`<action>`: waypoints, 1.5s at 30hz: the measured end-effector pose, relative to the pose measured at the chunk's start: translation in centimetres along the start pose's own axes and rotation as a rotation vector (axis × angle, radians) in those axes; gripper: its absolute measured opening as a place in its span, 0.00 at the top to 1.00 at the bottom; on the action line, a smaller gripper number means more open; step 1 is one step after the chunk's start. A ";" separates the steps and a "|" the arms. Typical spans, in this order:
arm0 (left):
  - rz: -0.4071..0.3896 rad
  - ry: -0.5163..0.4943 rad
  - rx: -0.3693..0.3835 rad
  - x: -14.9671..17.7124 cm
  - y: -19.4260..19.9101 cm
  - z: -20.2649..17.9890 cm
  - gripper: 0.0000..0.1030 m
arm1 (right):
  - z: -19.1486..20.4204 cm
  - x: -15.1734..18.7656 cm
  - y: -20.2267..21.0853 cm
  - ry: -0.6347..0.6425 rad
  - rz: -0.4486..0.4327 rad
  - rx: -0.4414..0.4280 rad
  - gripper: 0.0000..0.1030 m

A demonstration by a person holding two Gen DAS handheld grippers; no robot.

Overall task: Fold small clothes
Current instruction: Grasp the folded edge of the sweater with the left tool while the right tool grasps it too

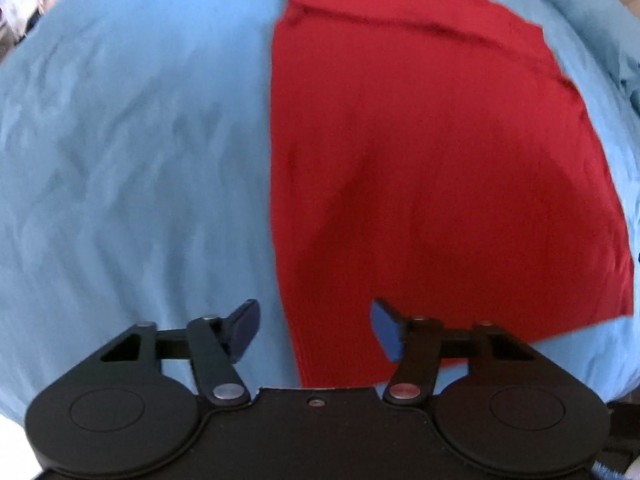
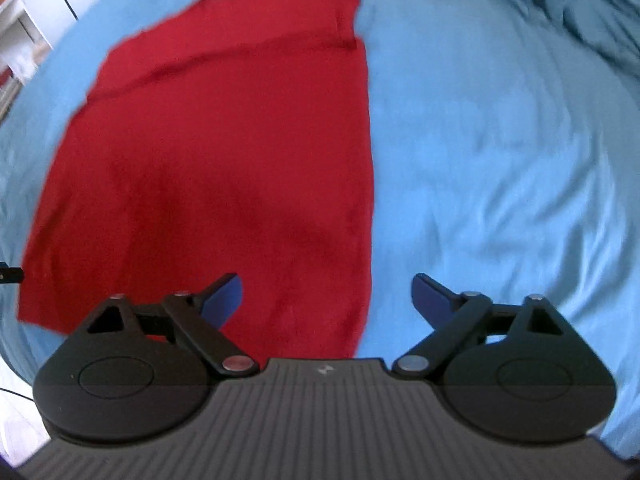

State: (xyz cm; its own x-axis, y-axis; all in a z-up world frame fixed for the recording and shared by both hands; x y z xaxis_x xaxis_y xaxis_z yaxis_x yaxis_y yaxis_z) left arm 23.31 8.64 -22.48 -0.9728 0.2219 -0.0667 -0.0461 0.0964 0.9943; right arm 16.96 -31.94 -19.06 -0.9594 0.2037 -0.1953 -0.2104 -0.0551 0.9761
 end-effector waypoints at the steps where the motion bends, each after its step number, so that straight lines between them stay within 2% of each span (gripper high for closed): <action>1: 0.007 -0.005 -0.003 0.3 -0.3 -0.2 0.42 | 0.0 0.7 -0.5 0.001 0.022 -0.001 0.04; 3: 0.015 -0.008 -0.008 0.7 -0.7 -0.4 0.44 | 0.1 1.5 -1.2 -0.007 0.048 -0.003 0.11; 7: 0.013 -0.010 -0.006 1.0 -1.1 -0.6 0.46 | -0.2 3.0 -2.0 -0.045 0.096 0.000 0.16; 10: 0.018 -0.015 -0.001 1.1 -1.0 -0.5 0.49 | -0.7 3.8 -2.6 -0.073 0.130 -0.003 0.26; 12: 0.021 -0.021 0.002 1.1 -0.8 -0.2 0.54 | -0.8 4.3 -3.0 -0.094 0.153 -0.021 0.30; 16: 0.025 -0.036 0.008 1.3 -0.8 -0.1 0.64 | -0.7 4.9 -3.6 -0.113 0.178 -0.034 0.32; 18: 0.026 -0.042 0.012 1.5 -1.0 -0.5 0.72 | -0.6 4.9 -3.6 -0.121 0.179 -0.040 0.41; 21: 0.027 -0.049 0.012 1.2 -1.3 -0.5 0.79 | 0.1 4.8 -3.6 -0.115 0.189 -0.056 0.55; 23: 0.027 -0.051 0.006 1.2 -1.4 -0.4 0.81 | 0.7 4.7 -3.5 -0.082 0.194 -0.051 0.59; 25: 0.032 -0.043 0.010 1.5 -1.5 -0.6 0.90 | 0.8 4.7 -3.5 -0.074 0.198 -0.044 0.62; 27: 0.036 -0.044 0.012 1.2 -1.4 -0.4 0.93 | 0.5 4.8 -3.4 -0.100 0.207 -0.063 0.75; 29: 0.033 -0.054 0.009 1.1 -0.8 -0.6 0.94 | 0.3 4.5 -3.1 -0.116 0.211 -0.088 0.77; 32: 0.021 -0.059 0.009 0.5 0.7 -0.4 0.94 | 0.0 4.0 -1.4 -0.109 0.184 -0.103 0.78; 38: -0.052 0.013 0.051 -2.0 5.7 0.1 0.95 | -0.4 1.9 3.5 -0.154 0.085 -0.164 0.78; 45: -0.208 0.049 0.087 -8.5 13.4 -0.4 0.95 | 0.1 -5.5 10.5 -0.210 -0.095 -0.279 0.78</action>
Point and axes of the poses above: each gripper's, at about its wrist camera, not at the fingertips, and y roughly against the way its jaws point, z to its left, x to its underside, the point moved 5 cm from there along -y, roughly the way its jaws point, and after that the axes turned 11 degrees about z, right-handed, at the moved point
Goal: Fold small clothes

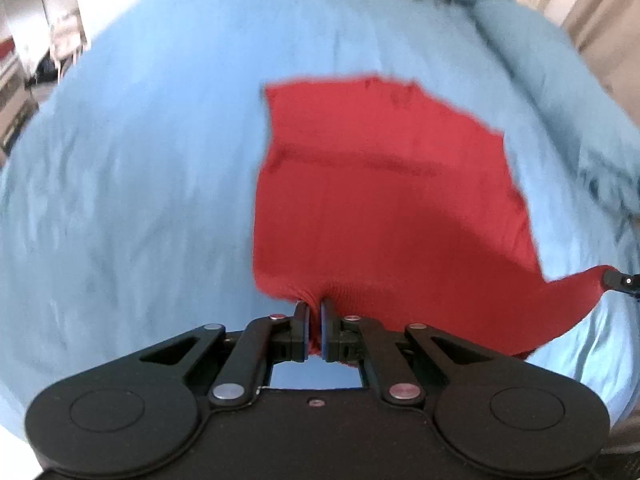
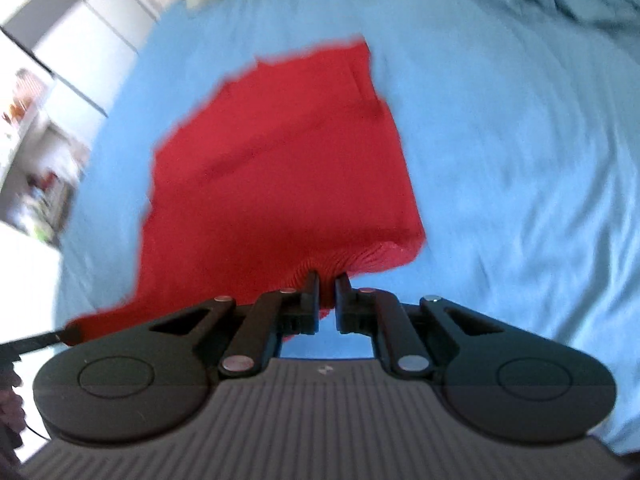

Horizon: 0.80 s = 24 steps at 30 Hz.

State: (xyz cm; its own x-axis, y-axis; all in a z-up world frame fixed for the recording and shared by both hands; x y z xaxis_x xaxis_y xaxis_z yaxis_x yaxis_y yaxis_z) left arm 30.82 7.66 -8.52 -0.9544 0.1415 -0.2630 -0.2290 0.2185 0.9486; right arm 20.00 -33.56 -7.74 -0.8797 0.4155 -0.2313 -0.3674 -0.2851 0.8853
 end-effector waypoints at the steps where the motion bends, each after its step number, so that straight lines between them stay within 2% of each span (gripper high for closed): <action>1: -0.024 -0.004 0.002 -1.4 0.5 -0.1 0.95 | 0.5 -1.4 0.9 -0.003 -0.026 -0.017 0.78; 7: -0.186 -0.006 0.006 -12.0 0.9 0.0 0.95 | 3.2 -11.4 2.2 0.037 -0.162 -0.060 0.78; 11: -0.263 0.008 0.005 -19.6 -2.5 0.3 0.95 | 3.6 -18.0 -0.5 0.061 -0.213 -0.080 0.78; 15: -0.301 0.023 -0.059 -25.9 -9.0 0.0 0.95 | 3.0 -24.0 -5.7 0.057 -0.266 -0.079 0.78; 18: -0.309 0.074 -0.088 -28.9 -14.2 0.0 0.95 | 2.1 -28.4 -11.6 0.048 -0.290 -0.057 0.78; 21: -0.284 0.105 -0.134 -30.8 -18.8 0.7 0.95 | 0.7 -31.2 -18.2 0.053 -0.279 -0.013 0.78; 24: -0.274 0.112 -0.170 -31.1 -21.6 1.1 0.95 | -0.6 -32.7 -22.6 0.042 -0.261 0.012 0.78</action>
Point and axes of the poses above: each gripper's, at about its wrist camera, not at the fingertips, and y roughly against the way its jaws point, z to its left, x to its underside, the point moved 5 cm from there along -y, roughly the way its jaws point, and after that the axes turned 11 degrees about z, right-handed, at the moved point
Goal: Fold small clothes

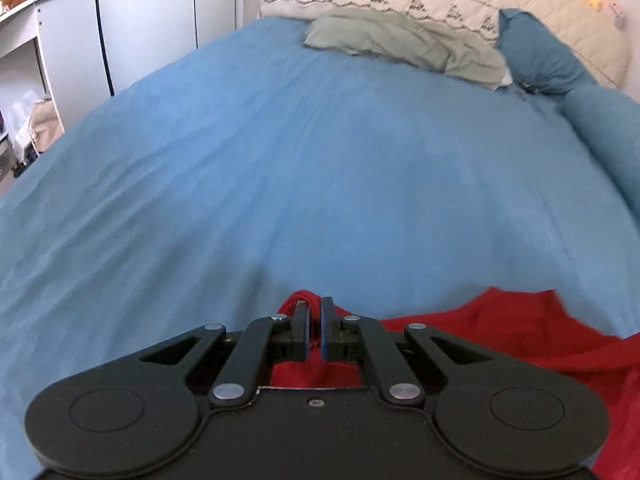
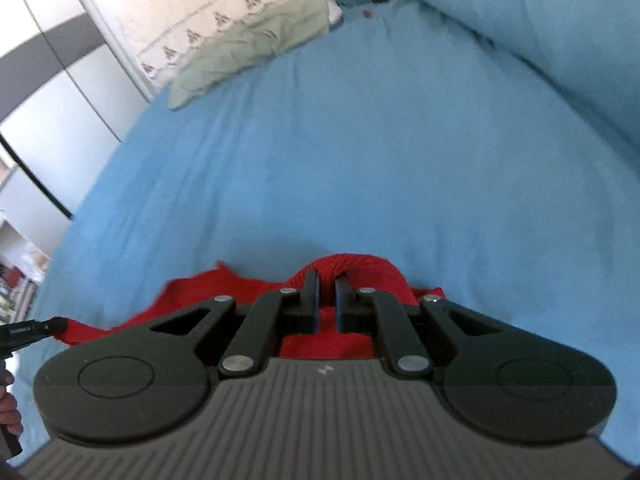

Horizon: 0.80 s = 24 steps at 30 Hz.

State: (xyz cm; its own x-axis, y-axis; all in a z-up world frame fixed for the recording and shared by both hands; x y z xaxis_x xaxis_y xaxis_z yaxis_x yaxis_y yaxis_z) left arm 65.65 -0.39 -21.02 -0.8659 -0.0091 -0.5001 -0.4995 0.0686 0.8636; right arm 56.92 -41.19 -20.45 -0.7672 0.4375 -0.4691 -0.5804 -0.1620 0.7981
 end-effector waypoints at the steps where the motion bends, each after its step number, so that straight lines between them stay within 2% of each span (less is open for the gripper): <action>1: 0.001 0.000 -0.011 0.3 -0.6 0.0 0.95 | -0.5 0.0 -1.1 -0.006 0.000 -0.002 0.78; 5: 0.010 -0.006 -0.029 0.1 -2.4 0.1 0.92 | -1.5 -0.2 -4.0 0.004 -0.008 0.017 0.78; 7: -0.003 0.000 -0.034 -0.2 -2.0 -0.1 0.74 | -1.4 -0.3 -4.6 0.033 -0.009 0.028 0.75; 8: -0.015 0.002 -0.033 -0.5 -1.9 -0.3 0.49 | -1.2 -0.2 -4.4 0.045 -0.014 0.039 0.69; 9: -0.041 -0.002 -0.033 -0.5 -1.3 -0.4 0.30 | -1.0 -0.2 -4.3 0.057 -0.022 0.043 0.50; 10: -0.069 -0.010 -0.037 -0.6 -0.5 -0.4 0.25 | -0.8 -0.1 -3.6 0.061 -0.031 0.036 0.36; 11: -0.096 -0.025 -0.043 -0.5 0.6 -0.4 0.24 | -0.7 0.0 -2.8 0.057 -0.052 0.025 0.11; 12: -0.102 -0.038 -0.046 -0.2 1.2 -0.4 0.20 | -0.5 -0.3 -2.4 0.052 -0.079 0.018 0.01; 14: -0.101 -0.066 -0.046 0.7 2.9 -0.7 0.11 | 0.2 -0.2 -0.7 0.071 -0.114 0.000 0.01; 16: -0.102 -0.109 -0.027 2.4 4.1 -1.2 0.09 | 1.1 0.3 0.0 0.112 -0.099 0.000 0.01; 19: -0.034 -0.189 -0.010 5.1 4.0 -2.4 0.08 | 2.0 2.1 0.4 0.196 -0.056 0.019 0.00; 21: 0.030 -0.196 -0.005 7.1 3.1 -2.7 0.08 | 2.4 3.3 -0.2 0.220 -0.021 0.041 0.00; 24: 0.077 -0.165 -0.018 8.9 1.8 -2.3 0.08 | 1.8 5.0 -1.2 0.179 0.026 0.030 0.00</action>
Point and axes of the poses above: each gripper's, at about its wrist camera, not at the fingertips, and y roughly against the way its jaws point, z to its left, x to its underside, the point moved 5 cm from there along -y, roughly the way its jaws point, and after that the axes turned 11 degrees about z, right-handed, at the moved point
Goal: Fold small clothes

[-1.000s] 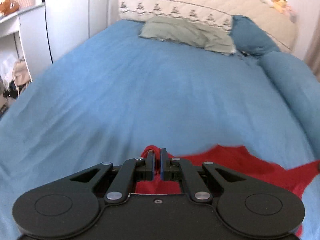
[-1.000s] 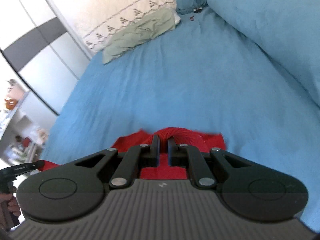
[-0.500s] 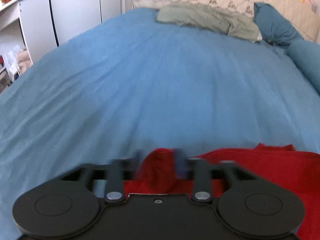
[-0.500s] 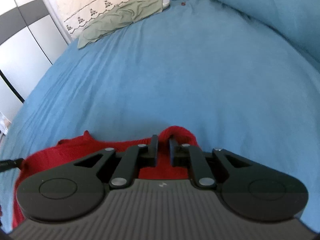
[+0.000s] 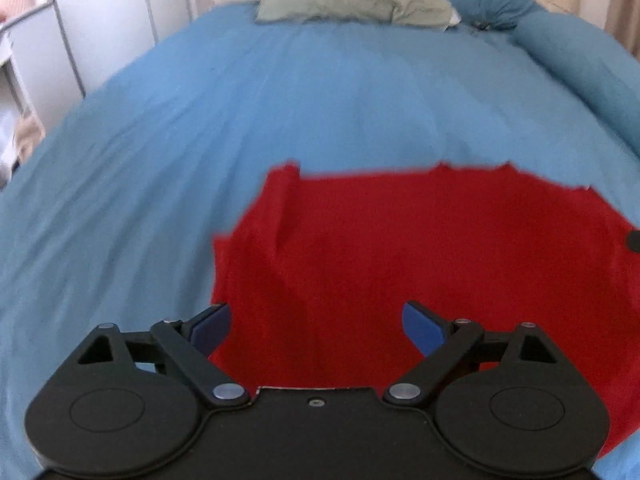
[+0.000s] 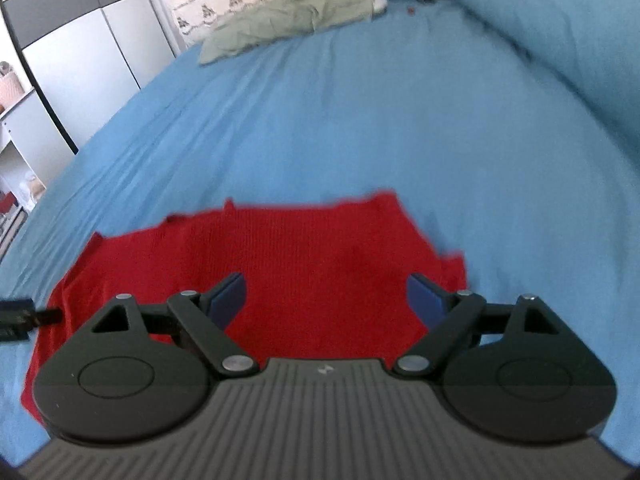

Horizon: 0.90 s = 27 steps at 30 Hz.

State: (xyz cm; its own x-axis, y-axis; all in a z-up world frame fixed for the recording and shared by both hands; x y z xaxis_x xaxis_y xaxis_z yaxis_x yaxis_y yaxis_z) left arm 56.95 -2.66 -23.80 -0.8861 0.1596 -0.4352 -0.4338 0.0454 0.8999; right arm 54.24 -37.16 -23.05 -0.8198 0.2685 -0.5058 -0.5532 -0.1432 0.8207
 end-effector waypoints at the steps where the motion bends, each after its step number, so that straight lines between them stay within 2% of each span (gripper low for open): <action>1: 0.016 0.011 -0.001 0.6 -0.5 0.1 0.08 | -0.2 0.7 -0.2 -0.013 0.006 0.006 0.00; 4: 0.050 0.016 -0.015 1.8 -1.9 0.6 0.08 | -0.8 2.6 -1.3 -0.034 0.043 0.039 0.00; 7: 0.046 0.017 -0.009 2.3 -1.8 0.8 0.06 | -1.4 3.7 -1.9 -0.020 0.042 0.053 0.00; 10: 0.045 0.020 -0.025 1.8 -0.9 0.6 0.07 | -1.2 3.6 -1.7 -0.003 0.038 0.064 0.00; 12: 0.015 0.018 -0.025 1.4 1.0 0.3 0.07 | -1.0 3.5 -0.7 -0.007 0.021 0.060 0.00; 14: -0.019 0.013 -0.017 1.0 3.7 -0.3 0.07 | -0.6 3.2 1.3 -0.013 -0.009 0.046 0.00; 17: -0.065 0.008 -0.013 1.0 8.1 -1.2 0.07 | 0.4 2.9 4.8 0.009 -0.026 0.126 0.00; 20: -0.064 0.020 -0.004 1.3 10.9 -2.7 0.01 | 1.4 3.3 9.2 0.012 -0.050 0.147 0.00; 24: -0.018 0.021 0.010 2.8 11.5 -5.2 0.00 | 1.9 5.5 13.5 -0.089 -0.021 0.151 0.00; 27: 0.025 0.006 0.015 4.8 10.4 -6.8 0.00 | 1.8 8.5 14.6 -0.189 0.011 0.139 0.00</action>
State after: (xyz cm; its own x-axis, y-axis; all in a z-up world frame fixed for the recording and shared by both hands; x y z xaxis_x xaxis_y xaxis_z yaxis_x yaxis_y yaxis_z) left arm 47.09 -8.17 -16.74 -0.8977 0.1550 -0.4125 -0.4089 0.0559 0.9109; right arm 39.47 -35.30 -14.87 -0.7763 0.4431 -0.4483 -0.5079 -0.0183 0.8613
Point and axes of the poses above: each gripper's, at about its wrist camera, not at the fingertips, and y roughly against the way its jaws point, z to its left, x to its underside, the point moved 5 cm from there along -y, roughly the way its jaws point, and after that the axes turned 11 degrees about z, right-handed, at the moved point
